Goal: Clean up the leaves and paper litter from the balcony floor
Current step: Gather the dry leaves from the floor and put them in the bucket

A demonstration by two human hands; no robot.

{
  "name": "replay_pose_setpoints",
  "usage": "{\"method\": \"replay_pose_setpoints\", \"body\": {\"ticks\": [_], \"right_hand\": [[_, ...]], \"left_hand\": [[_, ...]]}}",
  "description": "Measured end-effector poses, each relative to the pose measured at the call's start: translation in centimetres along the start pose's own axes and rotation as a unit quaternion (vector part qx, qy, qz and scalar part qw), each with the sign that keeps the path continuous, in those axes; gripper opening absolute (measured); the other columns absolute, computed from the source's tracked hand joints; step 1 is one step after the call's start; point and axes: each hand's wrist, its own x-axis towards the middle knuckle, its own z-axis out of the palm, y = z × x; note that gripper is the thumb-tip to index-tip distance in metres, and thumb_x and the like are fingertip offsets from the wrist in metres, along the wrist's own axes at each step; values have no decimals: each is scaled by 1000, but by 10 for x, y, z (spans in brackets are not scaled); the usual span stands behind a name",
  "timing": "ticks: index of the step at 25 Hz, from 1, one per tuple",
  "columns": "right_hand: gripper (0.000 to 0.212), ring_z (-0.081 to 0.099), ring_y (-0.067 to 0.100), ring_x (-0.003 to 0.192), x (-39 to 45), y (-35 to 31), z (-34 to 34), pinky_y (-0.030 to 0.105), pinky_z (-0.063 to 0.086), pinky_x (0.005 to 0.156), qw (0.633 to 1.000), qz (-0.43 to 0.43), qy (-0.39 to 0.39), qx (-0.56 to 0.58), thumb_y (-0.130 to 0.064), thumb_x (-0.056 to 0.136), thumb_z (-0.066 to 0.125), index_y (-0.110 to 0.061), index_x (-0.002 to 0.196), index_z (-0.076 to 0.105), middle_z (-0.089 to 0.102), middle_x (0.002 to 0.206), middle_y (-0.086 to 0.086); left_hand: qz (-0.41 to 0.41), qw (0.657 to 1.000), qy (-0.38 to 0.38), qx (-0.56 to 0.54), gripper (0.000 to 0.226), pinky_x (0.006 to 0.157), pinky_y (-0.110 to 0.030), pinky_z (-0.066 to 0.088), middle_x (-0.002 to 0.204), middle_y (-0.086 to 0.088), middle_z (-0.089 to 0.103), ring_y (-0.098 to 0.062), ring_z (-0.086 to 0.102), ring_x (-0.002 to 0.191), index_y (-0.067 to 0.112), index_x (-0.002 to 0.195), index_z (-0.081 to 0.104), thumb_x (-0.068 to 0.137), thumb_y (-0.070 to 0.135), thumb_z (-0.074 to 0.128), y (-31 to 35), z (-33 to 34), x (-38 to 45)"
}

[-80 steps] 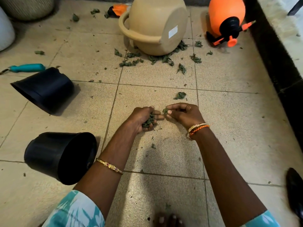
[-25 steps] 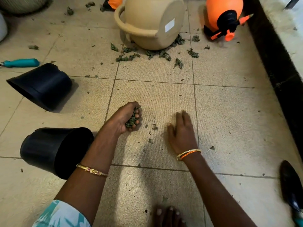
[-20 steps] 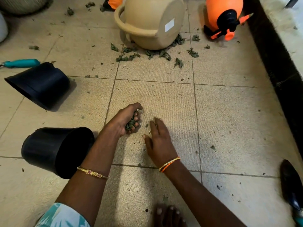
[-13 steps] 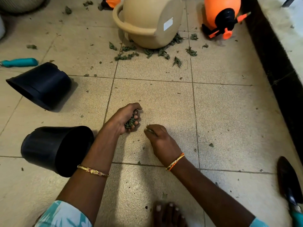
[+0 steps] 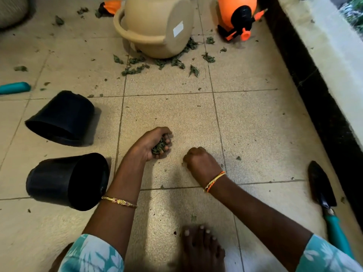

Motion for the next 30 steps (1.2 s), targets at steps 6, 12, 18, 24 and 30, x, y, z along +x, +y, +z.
{"method": "replay_pose_setpoints", "body": {"ticks": [6, 12, 18, 24, 30], "right_hand": [[24, 66, 18, 74, 5, 54, -67, 32, 56, 76, 831, 278, 140, 461, 7, 69, 75, -15, 75, 68, 69, 76, 4], [31, 65, 6, 68, -1, 39, -64, 9, 50, 65, 922, 199, 132, 304, 2, 77, 68, -15, 102, 64, 69, 76, 2], [29, 60, 19, 103, -57, 84, -57, 18, 44, 88, 934, 295, 130, 153, 2, 86, 54, -5, 112, 65, 63, 114, 12], [29, 56, 39, 98, -88, 45, -10, 38, 53, 76, 955, 273, 114, 23, 9, 77, 62, 3, 105, 65, 60, 112, 20], [26, 58, 34, 87, -71, 46, -30, 30, 44, 65, 941, 326, 88, -36, 14, 81, 48, 1, 93, 68, 63, 92, 18]], "left_hand": [[-17, 997, -64, 34, 25, 34, -14, 37, 96, -12, 73, -9, 50, 43, 3, 97, 64, 100, 19, 45, -3, 32, -2], [22, 992, -113, 48, 25, 34, -14, 37, 62, -4, 65, -9, 53, 43, 9, 86, 60, 99, 27, 49, 0, 75, -2], [18, 994, -95, 41, 29, 36, -13, 36, 51, 5, 53, -7, 50, 41, 15, 72, 53, 99, 27, 51, 7, 77, 8], [6, 993, -99, 60, 32, 35, -14, 36, 50, 5, 53, -8, 50, 41, 16, 70, 52, 99, 27, 49, 8, 84, 14], [-6, 989, -115, 89, 30, 36, -14, 35, 53, 5, 52, -9, 50, 44, 16, 71, 52, 99, 25, 48, 8, 90, 15]]}}
